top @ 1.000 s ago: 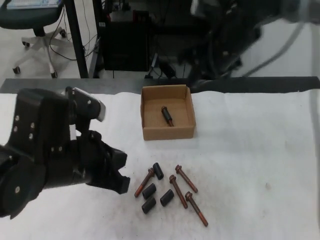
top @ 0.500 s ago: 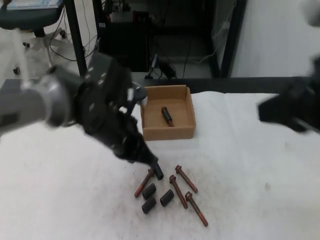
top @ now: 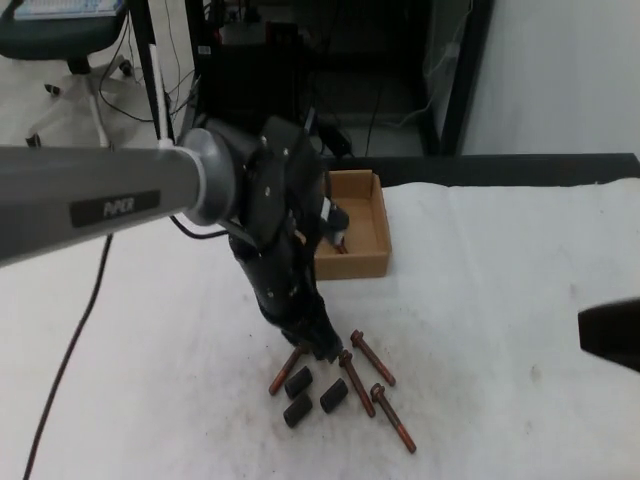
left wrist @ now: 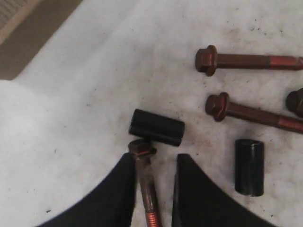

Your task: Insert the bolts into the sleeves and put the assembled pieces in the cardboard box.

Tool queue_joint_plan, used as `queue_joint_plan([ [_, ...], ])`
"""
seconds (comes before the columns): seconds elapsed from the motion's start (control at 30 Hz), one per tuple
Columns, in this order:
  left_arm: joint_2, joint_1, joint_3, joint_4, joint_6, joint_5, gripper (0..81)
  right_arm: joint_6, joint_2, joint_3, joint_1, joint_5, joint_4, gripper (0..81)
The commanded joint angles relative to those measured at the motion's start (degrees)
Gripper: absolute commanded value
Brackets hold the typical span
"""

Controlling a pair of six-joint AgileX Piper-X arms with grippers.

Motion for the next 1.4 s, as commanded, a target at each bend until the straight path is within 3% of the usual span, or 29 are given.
queue_joint_plan([
  [0.0,0.51,-0.9,-0.7,1.64,-1.33,-4.89,32.6,0.09,-0.28,0.05,-0.24,-0.27,0.27,0.4],
  [0.63,2.49,-0.95,-0.7,1.71,-9.43,-6.4,32.6,0.09,-0.28,0.05,-0.24,-0.27,0.14,0.4],
  [1.37,3.76,-0.95,-0.7,3.1,-9.93,-6.4,32.6,-0.41,-0.28,0.05,-0.24,2.41,-2.56,0.4],
])
